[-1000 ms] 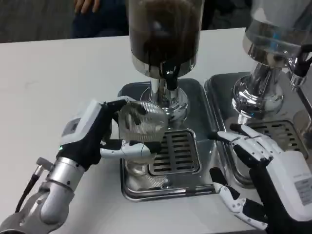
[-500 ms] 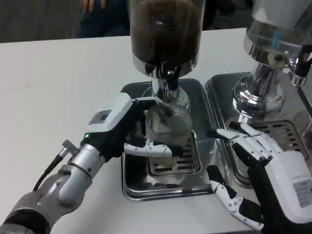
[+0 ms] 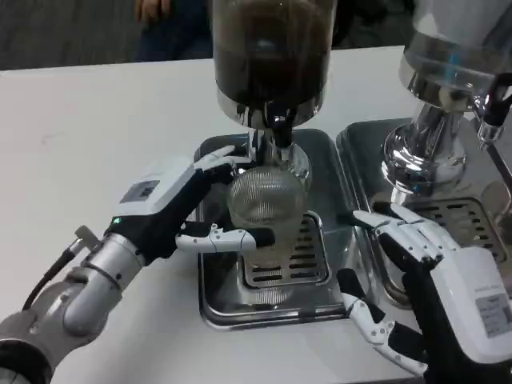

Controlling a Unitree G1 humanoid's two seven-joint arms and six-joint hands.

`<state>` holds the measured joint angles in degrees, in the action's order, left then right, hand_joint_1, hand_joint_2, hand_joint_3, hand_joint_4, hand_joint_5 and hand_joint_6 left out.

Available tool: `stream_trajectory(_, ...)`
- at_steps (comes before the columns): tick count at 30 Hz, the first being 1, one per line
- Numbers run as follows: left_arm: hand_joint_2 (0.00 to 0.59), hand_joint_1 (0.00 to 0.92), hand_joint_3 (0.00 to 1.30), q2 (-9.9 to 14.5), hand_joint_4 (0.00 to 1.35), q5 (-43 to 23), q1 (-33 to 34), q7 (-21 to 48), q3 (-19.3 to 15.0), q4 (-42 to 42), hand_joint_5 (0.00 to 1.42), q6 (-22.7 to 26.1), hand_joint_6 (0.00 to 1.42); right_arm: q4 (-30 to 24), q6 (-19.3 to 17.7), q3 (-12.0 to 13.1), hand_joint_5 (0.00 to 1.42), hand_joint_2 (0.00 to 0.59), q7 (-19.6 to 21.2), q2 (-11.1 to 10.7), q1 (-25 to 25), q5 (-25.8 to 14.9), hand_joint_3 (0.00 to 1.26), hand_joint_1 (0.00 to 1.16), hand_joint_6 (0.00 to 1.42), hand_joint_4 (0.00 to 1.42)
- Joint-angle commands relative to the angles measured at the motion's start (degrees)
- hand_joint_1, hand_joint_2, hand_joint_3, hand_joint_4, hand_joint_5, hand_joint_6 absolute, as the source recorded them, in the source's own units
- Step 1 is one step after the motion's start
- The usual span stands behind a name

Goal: Grasp the cup under the faucet to collect the drink, then remove the cup.

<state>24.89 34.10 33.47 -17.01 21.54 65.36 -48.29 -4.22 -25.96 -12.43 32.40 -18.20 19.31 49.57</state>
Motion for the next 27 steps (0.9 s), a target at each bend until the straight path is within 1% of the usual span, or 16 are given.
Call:
stream_trajectory(1,0.011,0.100,0.00,2.1,0.00,-3.0,-0.7,6.8,-0.8,-0.6,0.12,-3.2,0.01,0.8,-0.6,-0.8,0.22,0.454,1.2,0.5,-0.7,-0.1,0.34,0.40,0.28,0.34)
stream_trajectory(5,0.008,0.076,0.00,4.3,0.00,-6.6,-2.4,10.0,-3.2,-1.7,0.09,-6.9,0.00,1.0,-0.6,-0.9,0.22,0.453,1.3,0.5,-0.8,-0.4,0.34,0.40,0.28,0.34)
stream_trajectory(8,0.000,0.019,0.00,5.7,0.00,-9.6,-4.4,12.0,-5.4,-2.9,0.08,-10.1,0.00,1.0,-0.6,-1.0,0.22,0.453,1.3,0.5,-0.8,-0.7,0.34,0.40,0.28,0.34)
stream_trajectory(11,0.000,0.000,0.00,8.3,0.00,-15.6,-7.8,15.1,-9.3,-6.0,0.08,-13.8,0.04,1.0,-0.5,-1.0,0.19,0.452,1.1,0.4,-0.6,-1.0,0.34,0.41,0.21,0.32)
stream_trajectory(14,0.000,0.000,0.01,10.7,0.00,-20.1,-10.1,18.1,-12.5,-9.9,0.10,-15.2,0.03,1.2,-0.5,-0.9,0.17,0.452,0.3,0.1,-0.6,-1.6,0.34,0.41,0.19,0.31)
stream_trajectory(15,0.014,0.000,0.03,11.3,0.01,-22.5,-11.0,19.6,-13.7,-11.4,0.11,-15.5,0.04,1.3,-0.6,-0.8,0.17,0.452,0.1,-0.2,-0.7,-1.9,0.34,0.41,0.17,0.30)
stream_trajectory(17,0.043,0.000,0.10,11.7,0.08,-26.9,-12.4,22.5,-15.7,-13.9,0.16,-15.4,0.07,1.5,-0.7,-0.7,0.17,0.452,-0.2,-0.5,-1.0,-2.3,0.34,0.41,0.17,0.30)
stream_trajectory(19,0.056,0.000,0.16,11.4,0.16,-33.5,-13.8,26.9,-17.4,-16.6,0.21,-14.3,0.11,1.5,-0.8,-0.7,0.17,0.452,-0.3,-0.7,-1.1,-2.6,0.34,0.41,0.17,0.30)
stream_trajectory(21,0.059,0.000,0.21,10.2,0.24,-46.1,-15.3,35.3,-19.6,-21.6,0.27,-10.2,0.15,1.6,-0.7,-0.7,0.17,0.452,-0.7,-0.7,-1.4,-3.0,0.33,0.41,0.16,0.30)
stream_trajectory(22,0.063,0.000,0.24,9.4,0.27,-52.7,-16.0,39.7,-20.8,-24.8,0.29,-7.0,0.17,1.6,-0.7,-0.6,0.16,0.458,-0.9,-0.8,-1.4,-3.3,0.32,0.40,0.16,0.29)
stream_trajectory(23,0.063,0.000,0.25,8.8,0.29,-57.3,-16.5,43.1,-21.8,-27.2,0.32,-4.6,0.18,1.6,-0.7,-0.6,0.15,0.460,-1.1,-0.8,-1.4,-3.5,0.31,0.40,0.16,0.28)
stream_trajectory(24,0.059,0.000,0.26,8.5,0.29,-61.3,-17.0,46.3,-22.8,-29.7,0.33,-1.6,0.18,1.6,-0.6,-0.5,0.14,0.461,-1.3,-0.8,-1.4,-3.7,0.30,0.39,0.15,0.25)
stream_trajectory(25,0.058,0.000,0.26,8.6,0.29,-65.8,-17.1,50.3,-23.7,-33.0,0.33,2.9,0.18,1.6,-0.5,-0.5,0.12,0.461,-1.5,-0.8,-1.4,-3.9,0.28,0.39,0.15,0.21)
stream_trajectory(27,0.058,0.000,0.27,8.7,0.29,-71.6,-17.1,56.1,-25.3,-37.8,0.34,10.0,0.19,1.6,-0.3,-0.2,0.10,0.461,-1.7,-0.5,-1.1,-4.5,0.26,0.39,0.13,0.17)
